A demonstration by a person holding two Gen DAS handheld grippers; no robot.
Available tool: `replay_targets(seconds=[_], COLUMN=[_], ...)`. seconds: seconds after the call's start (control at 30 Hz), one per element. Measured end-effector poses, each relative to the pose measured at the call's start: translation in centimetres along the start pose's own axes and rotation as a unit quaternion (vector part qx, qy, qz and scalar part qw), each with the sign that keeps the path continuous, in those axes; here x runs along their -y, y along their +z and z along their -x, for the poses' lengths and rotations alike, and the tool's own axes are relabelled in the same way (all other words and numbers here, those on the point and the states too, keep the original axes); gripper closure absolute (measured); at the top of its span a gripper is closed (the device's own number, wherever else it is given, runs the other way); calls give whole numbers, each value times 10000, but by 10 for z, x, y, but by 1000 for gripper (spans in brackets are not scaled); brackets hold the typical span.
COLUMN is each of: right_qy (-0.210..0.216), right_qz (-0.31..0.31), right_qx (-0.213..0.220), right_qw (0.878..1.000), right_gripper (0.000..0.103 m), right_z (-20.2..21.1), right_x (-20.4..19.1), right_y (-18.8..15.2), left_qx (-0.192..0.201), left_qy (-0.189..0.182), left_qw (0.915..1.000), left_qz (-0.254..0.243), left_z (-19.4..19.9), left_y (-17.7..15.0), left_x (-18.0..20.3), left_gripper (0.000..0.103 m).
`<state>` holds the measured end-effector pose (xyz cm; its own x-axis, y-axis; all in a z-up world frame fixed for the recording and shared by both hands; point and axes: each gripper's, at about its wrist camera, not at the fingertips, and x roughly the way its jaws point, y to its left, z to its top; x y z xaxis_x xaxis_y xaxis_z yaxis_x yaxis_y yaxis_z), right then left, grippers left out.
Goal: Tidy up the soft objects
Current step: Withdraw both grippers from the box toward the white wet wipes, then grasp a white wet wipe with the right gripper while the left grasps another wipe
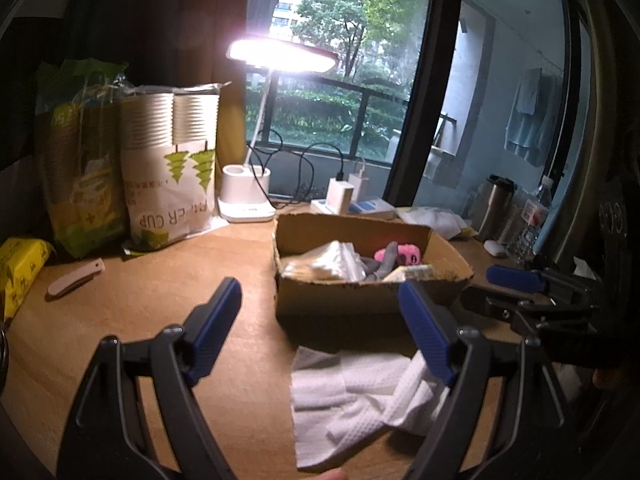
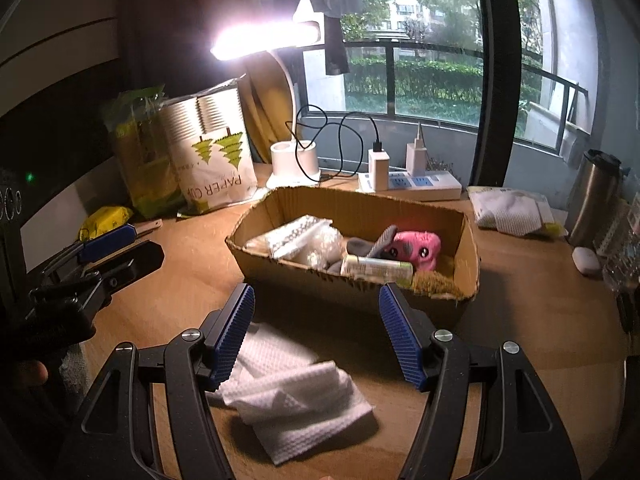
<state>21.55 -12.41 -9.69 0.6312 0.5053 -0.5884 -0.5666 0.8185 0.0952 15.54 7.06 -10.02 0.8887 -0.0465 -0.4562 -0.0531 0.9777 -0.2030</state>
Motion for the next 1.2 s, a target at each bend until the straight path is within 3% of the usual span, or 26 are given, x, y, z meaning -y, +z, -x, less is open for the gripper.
replay_targets(seconds=[0.63,1.07,1.17,1.2], right_qy=[72,332,339,379], right_qz=[-154,-36,106,124], right_qx=[-723,-1324,-1354,-1349], right_qw=[9972,9906,9902,9901], right_gripper=[32,32,39,51], right_z=[-37,-62,-57,-56], right_x=[7,-1,-3,-3], right_y=[-58,-75,-75,-76], left_qx=[-569,-754,-777,-778], left_qy=[116,187,175,169], left_qw=[9983,9969,9967,9967], left_qz=[-97,-127,-165,-184], left_z=[-15,-23,-25,-25], left_y=[-50,-56,-55,-54], left_x=[2,4,7,9], left_gripper=[20,20,20,20])
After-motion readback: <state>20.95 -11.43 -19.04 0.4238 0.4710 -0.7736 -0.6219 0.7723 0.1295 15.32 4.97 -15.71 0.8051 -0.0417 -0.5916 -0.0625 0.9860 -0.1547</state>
